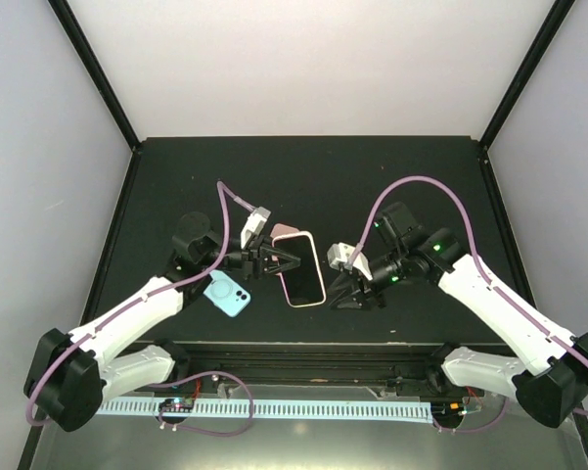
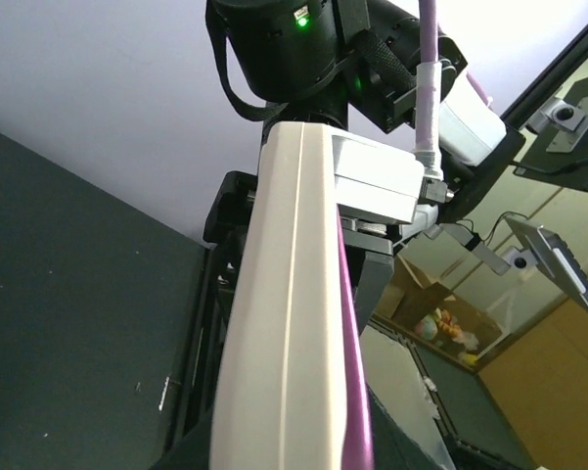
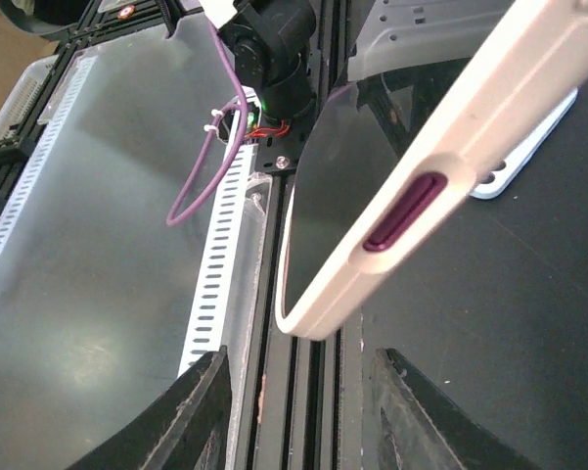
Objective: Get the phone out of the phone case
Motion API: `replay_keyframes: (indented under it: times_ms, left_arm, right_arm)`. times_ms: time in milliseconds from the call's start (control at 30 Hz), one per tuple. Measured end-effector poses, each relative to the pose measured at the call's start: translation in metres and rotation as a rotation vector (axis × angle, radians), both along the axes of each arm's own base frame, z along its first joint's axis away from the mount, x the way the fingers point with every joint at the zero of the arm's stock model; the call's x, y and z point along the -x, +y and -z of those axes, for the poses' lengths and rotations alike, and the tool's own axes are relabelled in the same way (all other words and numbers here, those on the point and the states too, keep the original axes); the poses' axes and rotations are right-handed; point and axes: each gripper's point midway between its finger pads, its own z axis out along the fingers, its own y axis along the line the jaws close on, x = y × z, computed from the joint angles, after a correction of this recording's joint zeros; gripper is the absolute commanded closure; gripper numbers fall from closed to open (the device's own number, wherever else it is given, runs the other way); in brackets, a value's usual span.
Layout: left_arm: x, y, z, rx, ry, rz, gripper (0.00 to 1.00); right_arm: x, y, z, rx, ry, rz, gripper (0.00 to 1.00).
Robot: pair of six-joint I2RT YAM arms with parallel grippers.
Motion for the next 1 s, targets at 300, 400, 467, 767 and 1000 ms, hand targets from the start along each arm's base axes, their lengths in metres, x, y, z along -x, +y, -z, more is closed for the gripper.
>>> replay_keyframes:
  times_ms: [300, 400, 467, 767, 1000]
  left_arm:
    - [0.004, -0.001, 0.004, -0.005, -0.001, 0.0, 0.98]
    - [0.006, -0.002, 0.004, -0.006, 0.0, 0.013, 0.98]
    - [0.008, -0.002, 0.004, -0.006, 0.0, 0.018, 0.98]
    - [0.014, -0.003, 0.004, -0.006, -0.002, 0.05, 0.98]
    - [0.021, -0.003, 0.005, -0.006, -0.009, 0.083, 0.98]
  right_arm:
    - [0.008, 0.009, -0.006, 0.024, -0.017, -0.02, 0.66]
    - [0.01, 0.011, -0.004, 0.039, -0.023, -0.031, 0.69]
    - [0.011, 0.012, -0.003, 0.047, -0.028, -0.037, 0.73]
    - [0.015, 0.013, 0.0, 0.063, -0.044, -0.061, 0.85]
    - [0.021, 0.014, 0.001, 0.078, -0.08, -0.098, 0.89]
